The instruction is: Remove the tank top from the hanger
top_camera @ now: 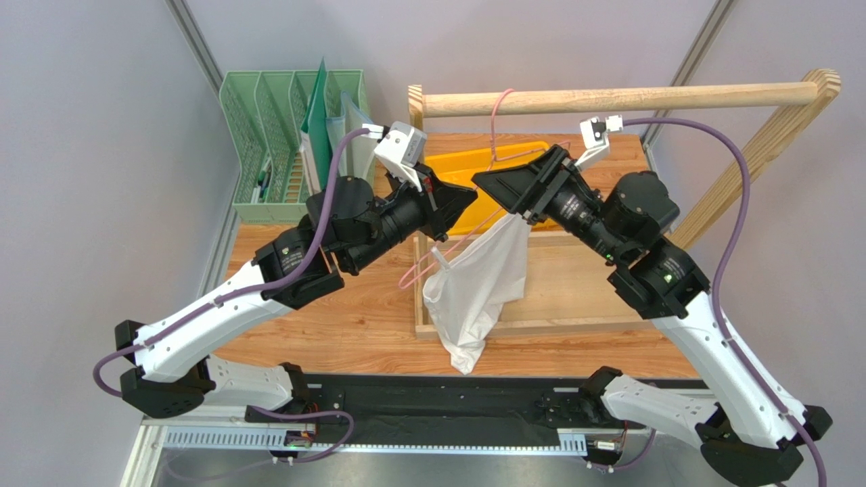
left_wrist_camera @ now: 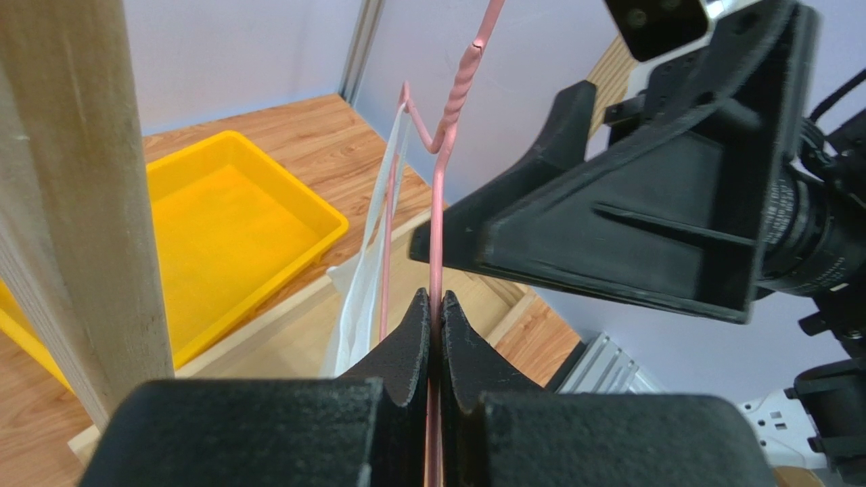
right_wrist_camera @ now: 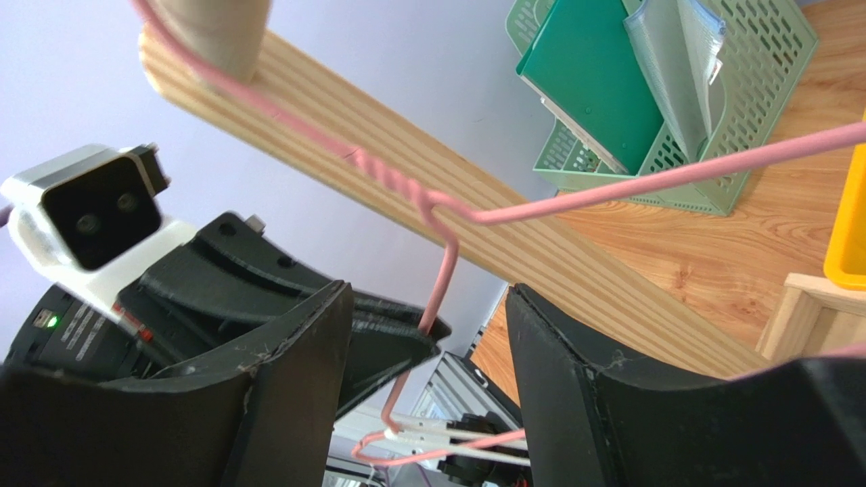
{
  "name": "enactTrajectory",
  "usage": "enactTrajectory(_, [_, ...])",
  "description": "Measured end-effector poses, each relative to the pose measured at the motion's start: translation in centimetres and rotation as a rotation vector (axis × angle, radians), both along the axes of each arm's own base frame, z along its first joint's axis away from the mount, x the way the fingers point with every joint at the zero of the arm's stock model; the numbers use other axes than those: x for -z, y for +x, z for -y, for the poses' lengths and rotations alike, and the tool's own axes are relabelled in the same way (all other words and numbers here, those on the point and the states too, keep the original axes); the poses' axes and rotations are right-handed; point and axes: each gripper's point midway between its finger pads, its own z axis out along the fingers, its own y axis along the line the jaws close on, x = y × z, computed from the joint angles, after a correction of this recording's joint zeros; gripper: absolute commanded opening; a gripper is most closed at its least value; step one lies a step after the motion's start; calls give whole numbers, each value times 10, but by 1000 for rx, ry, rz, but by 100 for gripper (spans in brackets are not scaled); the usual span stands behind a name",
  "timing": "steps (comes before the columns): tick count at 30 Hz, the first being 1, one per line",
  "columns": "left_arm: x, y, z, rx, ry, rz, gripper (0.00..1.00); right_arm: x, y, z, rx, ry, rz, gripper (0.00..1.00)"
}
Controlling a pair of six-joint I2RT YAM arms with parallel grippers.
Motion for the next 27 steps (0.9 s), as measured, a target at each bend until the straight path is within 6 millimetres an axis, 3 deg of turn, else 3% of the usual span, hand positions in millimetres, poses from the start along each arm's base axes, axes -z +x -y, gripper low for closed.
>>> enactTrajectory(6, [-1,-3,0,15,-2,4,0,6,11,-14,7,21,-47,50])
enactTrajectory(11, [-1,-5,1,27,-4,8,0,-5,8,-18,0,73,-48,42])
enactTrajectory(20, [-2,-9,2,56,0,15,0,-2,12,-26,5,118,-94,16])
enactTrajectory(22, [-2,-9,2,57,2,18,6,-1,13,-26,10,123,-103,12])
enactTrajectory(27, [-5,-12,-3,64,5,28,9,-2,12,-28,3,145,-117,0])
